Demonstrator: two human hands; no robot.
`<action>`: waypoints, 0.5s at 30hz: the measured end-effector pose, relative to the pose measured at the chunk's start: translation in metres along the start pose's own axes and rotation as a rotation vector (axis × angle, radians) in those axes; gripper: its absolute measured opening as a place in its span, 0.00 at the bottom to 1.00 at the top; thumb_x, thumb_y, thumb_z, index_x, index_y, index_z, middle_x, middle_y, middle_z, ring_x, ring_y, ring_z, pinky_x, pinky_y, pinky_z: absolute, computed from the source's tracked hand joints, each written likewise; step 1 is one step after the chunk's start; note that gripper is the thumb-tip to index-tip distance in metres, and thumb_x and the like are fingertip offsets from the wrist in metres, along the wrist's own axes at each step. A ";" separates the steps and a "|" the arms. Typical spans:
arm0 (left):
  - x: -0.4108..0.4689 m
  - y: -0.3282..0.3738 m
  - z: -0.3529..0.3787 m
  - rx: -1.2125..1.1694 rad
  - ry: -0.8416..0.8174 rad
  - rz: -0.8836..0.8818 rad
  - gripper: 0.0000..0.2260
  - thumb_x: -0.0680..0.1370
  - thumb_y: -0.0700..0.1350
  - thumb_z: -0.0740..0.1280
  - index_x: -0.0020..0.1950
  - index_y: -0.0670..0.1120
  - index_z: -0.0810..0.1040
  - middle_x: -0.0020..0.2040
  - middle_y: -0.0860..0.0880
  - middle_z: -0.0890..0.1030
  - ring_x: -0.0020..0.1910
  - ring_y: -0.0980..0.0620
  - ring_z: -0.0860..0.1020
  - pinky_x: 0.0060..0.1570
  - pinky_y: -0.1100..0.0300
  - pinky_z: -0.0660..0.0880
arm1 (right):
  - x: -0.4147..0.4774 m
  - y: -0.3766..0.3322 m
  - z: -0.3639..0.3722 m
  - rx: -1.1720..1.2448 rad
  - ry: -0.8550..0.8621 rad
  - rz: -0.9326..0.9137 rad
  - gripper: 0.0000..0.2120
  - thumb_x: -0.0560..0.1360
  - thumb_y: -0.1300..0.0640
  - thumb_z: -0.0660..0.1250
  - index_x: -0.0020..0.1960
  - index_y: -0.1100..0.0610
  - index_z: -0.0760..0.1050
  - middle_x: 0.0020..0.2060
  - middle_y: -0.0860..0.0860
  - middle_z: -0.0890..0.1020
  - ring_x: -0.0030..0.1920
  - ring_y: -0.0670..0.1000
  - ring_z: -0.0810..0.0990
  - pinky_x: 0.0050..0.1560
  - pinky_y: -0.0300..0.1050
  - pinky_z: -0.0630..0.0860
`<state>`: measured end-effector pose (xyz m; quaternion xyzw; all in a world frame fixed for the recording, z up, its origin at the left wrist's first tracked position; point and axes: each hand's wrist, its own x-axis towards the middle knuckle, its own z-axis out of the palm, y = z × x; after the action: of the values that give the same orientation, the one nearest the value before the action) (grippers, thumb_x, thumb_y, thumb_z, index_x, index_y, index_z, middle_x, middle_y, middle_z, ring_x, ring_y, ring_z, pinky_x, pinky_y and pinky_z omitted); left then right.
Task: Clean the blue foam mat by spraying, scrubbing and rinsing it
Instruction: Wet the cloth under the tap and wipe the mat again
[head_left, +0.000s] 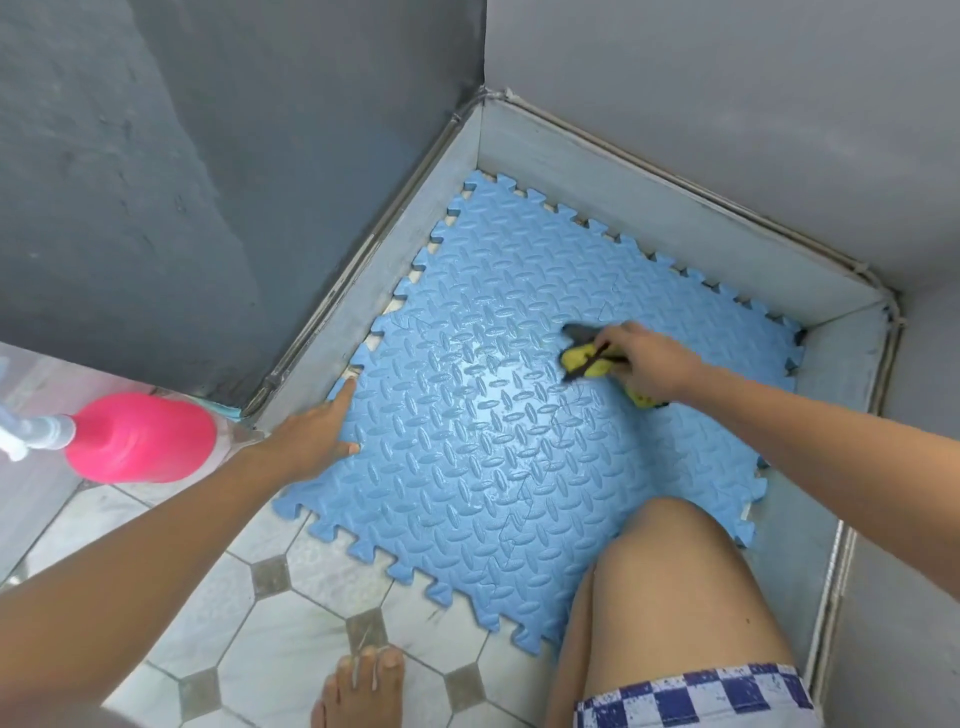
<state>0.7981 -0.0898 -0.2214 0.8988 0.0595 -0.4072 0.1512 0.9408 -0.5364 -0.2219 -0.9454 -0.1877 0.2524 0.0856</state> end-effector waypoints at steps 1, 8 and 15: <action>0.000 -0.001 0.000 -0.008 0.002 0.004 0.45 0.82 0.52 0.68 0.83 0.51 0.35 0.80 0.41 0.64 0.73 0.40 0.71 0.68 0.48 0.70 | 0.011 0.015 -0.005 0.049 0.084 0.159 0.18 0.77 0.53 0.68 0.66 0.49 0.71 0.61 0.56 0.73 0.57 0.63 0.78 0.55 0.51 0.73; 0.003 0.001 0.001 -0.031 0.007 0.000 0.45 0.81 0.50 0.69 0.84 0.53 0.36 0.73 0.38 0.73 0.66 0.38 0.75 0.61 0.48 0.73 | 0.055 -0.079 0.025 0.191 0.349 0.243 0.22 0.77 0.59 0.67 0.71 0.54 0.72 0.67 0.57 0.74 0.58 0.62 0.78 0.57 0.54 0.76; 0.002 0.000 0.002 -0.024 0.022 0.011 0.45 0.81 0.50 0.69 0.84 0.53 0.37 0.73 0.37 0.73 0.68 0.38 0.75 0.63 0.49 0.72 | -0.035 -0.198 0.090 0.055 -0.129 -0.714 0.15 0.79 0.53 0.66 0.65 0.45 0.76 0.59 0.47 0.79 0.55 0.52 0.81 0.55 0.49 0.81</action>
<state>0.7977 -0.0907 -0.2242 0.9016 0.0613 -0.3958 0.1634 0.8051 -0.3628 -0.2324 -0.7997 -0.5040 0.2709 0.1819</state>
